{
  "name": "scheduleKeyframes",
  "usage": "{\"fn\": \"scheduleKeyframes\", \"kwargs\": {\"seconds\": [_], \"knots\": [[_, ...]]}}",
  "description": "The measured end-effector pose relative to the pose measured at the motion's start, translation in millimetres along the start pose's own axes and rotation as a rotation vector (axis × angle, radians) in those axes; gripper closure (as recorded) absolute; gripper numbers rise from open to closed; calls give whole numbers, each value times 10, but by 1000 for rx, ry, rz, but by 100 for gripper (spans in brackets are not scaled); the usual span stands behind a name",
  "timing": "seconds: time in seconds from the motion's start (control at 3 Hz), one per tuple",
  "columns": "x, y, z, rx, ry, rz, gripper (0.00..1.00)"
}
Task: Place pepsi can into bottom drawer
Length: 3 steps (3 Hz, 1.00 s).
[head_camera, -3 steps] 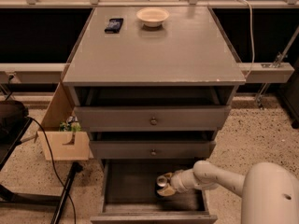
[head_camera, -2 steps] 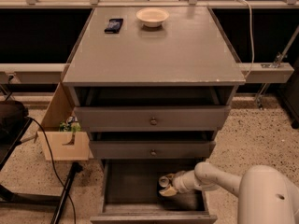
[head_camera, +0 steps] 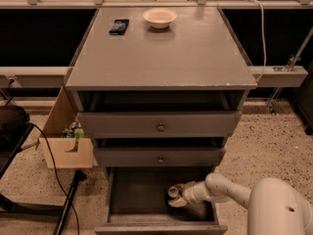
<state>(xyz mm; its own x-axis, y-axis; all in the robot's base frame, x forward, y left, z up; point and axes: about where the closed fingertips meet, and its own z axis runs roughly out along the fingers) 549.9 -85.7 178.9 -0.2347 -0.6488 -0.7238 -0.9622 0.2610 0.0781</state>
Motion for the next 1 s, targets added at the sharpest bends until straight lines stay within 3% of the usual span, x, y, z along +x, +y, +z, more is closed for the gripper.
{"fn": "scheduleKeyframes", "kwargs": {"seconds": [1.0], "knots": [[62,23,38,20,-7,-64,100]]}}
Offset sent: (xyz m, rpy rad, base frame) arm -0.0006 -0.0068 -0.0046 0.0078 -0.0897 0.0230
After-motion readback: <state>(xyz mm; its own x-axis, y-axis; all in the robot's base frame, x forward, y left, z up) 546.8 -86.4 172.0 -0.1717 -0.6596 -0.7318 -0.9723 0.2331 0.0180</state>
